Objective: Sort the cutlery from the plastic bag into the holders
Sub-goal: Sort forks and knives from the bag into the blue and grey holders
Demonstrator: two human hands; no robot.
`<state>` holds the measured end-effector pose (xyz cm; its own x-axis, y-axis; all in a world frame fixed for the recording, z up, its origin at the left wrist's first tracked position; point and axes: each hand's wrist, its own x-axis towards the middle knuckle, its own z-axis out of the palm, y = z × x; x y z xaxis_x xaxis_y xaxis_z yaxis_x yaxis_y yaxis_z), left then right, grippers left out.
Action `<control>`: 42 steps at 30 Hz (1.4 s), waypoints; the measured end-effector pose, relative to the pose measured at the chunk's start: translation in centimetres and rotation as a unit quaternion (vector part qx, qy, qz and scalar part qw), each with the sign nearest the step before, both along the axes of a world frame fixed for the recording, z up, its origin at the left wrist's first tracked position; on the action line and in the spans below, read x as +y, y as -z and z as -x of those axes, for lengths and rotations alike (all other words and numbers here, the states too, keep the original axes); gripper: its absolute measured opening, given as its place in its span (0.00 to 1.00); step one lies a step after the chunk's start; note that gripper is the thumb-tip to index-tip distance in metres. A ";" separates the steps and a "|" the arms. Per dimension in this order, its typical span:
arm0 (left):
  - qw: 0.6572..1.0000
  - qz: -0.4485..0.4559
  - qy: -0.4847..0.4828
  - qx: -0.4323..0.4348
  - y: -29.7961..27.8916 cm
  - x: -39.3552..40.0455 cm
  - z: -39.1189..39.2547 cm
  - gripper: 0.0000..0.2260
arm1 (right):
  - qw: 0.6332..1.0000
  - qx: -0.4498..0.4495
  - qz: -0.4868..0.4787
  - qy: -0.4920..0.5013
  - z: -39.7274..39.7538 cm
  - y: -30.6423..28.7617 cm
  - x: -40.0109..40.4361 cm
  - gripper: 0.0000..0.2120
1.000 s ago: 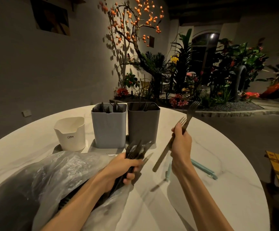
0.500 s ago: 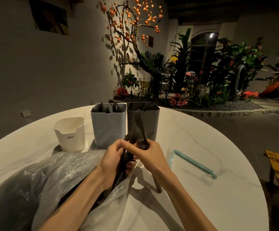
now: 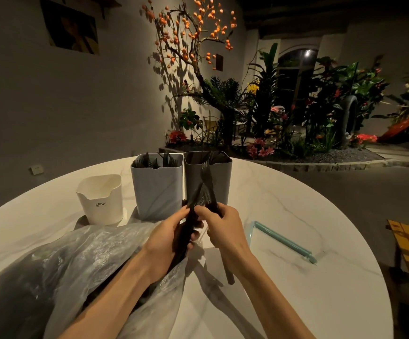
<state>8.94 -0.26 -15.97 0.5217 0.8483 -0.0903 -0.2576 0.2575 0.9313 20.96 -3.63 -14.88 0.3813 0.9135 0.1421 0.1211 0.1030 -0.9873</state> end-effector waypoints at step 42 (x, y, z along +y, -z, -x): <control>0.998 -0.047 0.003 -0.038 -0.7 -0.8 0.3 0.14 | 0.979 0.184 -0.083 -0.024 -2.6 -2.1 -0.8 0.22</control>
<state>8.63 -1.04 -15.25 0.5293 0.8479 0.0298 -0.3264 0.1710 0.9296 23.59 -4.46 -12.83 0.3911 0.9079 0.1506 -0.2486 0.2618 -0.9326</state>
